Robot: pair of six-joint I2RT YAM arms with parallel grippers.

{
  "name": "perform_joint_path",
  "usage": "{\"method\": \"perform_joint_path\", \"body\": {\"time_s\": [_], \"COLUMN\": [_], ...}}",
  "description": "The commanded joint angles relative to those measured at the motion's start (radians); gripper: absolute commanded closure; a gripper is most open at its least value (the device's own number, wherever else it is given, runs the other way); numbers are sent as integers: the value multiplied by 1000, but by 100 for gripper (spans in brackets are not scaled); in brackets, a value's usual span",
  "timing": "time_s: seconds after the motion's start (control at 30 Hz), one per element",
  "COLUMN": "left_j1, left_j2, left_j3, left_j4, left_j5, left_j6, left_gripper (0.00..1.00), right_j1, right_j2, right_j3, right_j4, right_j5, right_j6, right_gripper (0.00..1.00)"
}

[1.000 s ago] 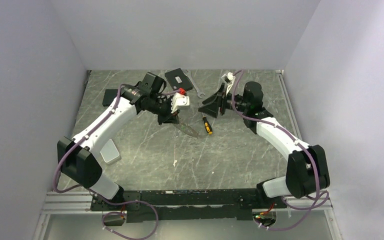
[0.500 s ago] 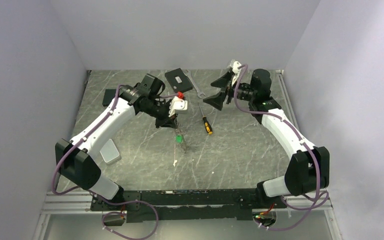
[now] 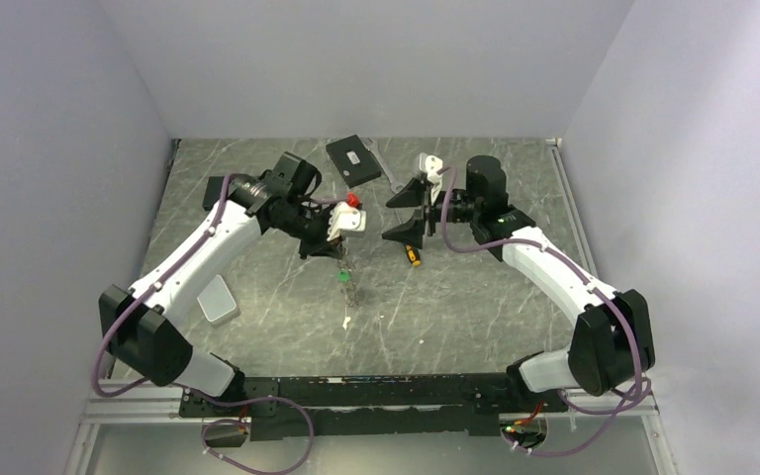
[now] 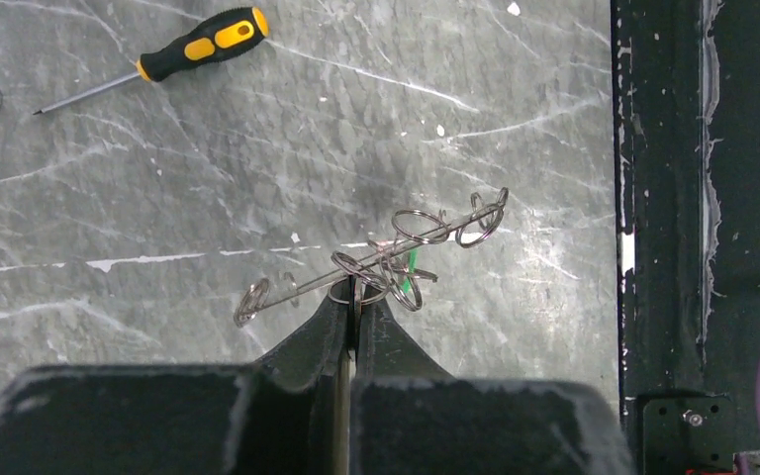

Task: Remove the keys from the keyring

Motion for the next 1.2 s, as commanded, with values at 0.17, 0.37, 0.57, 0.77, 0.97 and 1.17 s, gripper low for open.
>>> {"method": "perform_joint_path", "body": {"time_s": [0.17,0.37,0.57,0.77,0.97,1.17], "left_j1": [-8,-60,-75,-77,-79,-80], "left_j2": [-151,-176,-161,-149,-144,-141], "left_j3": [-63,-113,-119,-118,-121,-119], "left_j4": [14,49,95,114,127,130], "left_j5": [25,-4,-5,5,8,14], "left_j6": [205,299,300,301,300,298], "left_gripper": [100,100,100,100,100,100], "right_j1": [93,156,182,217,250,269], "right_j2": [-18,3,9,11,18,28], "right_j3": [-87,-97,-105,-100,-72,-63], "right_j4": [86,112,107,32,-35,-38], "right_j5": [-71,-54,-57,-40,-17,6], "right_j6": [-84,-84,-97,-189,-249,-246], "right_gripper": [36,47,56,60,63,64]}}
